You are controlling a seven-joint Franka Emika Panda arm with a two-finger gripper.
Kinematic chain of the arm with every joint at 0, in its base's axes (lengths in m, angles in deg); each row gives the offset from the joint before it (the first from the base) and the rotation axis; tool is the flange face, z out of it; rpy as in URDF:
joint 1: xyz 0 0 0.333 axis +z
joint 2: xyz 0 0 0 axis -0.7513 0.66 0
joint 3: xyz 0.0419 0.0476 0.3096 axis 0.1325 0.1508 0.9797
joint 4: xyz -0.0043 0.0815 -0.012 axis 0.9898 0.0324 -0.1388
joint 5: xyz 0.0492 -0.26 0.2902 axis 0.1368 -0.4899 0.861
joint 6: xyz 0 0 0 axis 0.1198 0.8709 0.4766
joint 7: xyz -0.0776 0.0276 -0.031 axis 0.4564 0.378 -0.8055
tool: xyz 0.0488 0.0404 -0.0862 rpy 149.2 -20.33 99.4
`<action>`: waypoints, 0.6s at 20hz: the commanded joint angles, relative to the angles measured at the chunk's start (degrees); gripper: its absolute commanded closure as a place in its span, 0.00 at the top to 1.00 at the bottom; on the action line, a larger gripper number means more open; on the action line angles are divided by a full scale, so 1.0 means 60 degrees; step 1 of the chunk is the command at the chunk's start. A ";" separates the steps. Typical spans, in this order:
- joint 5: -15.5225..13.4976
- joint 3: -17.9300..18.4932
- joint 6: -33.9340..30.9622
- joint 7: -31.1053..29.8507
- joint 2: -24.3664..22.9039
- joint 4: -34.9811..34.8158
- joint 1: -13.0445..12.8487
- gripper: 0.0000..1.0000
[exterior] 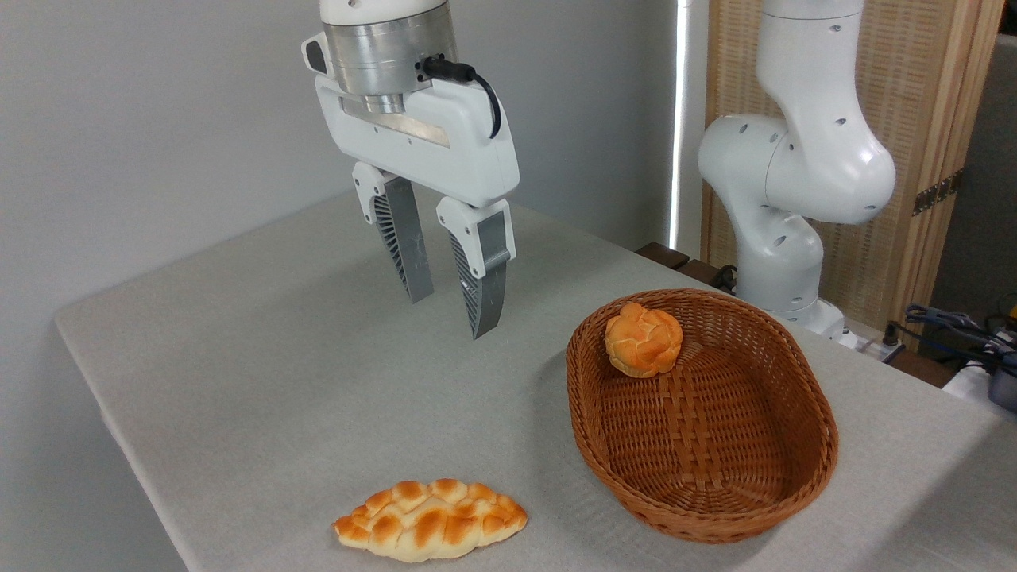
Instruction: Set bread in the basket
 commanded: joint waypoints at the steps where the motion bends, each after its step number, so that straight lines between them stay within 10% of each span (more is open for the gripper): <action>1: -0.0087 0.0135 -0.0022 -0.0052 0.0005 0.0034 -0.0031 1.00; 12: -0.0087 0.0120 0.0313 -0.0037 -0.0024 -0.0199 -0.0030 1.00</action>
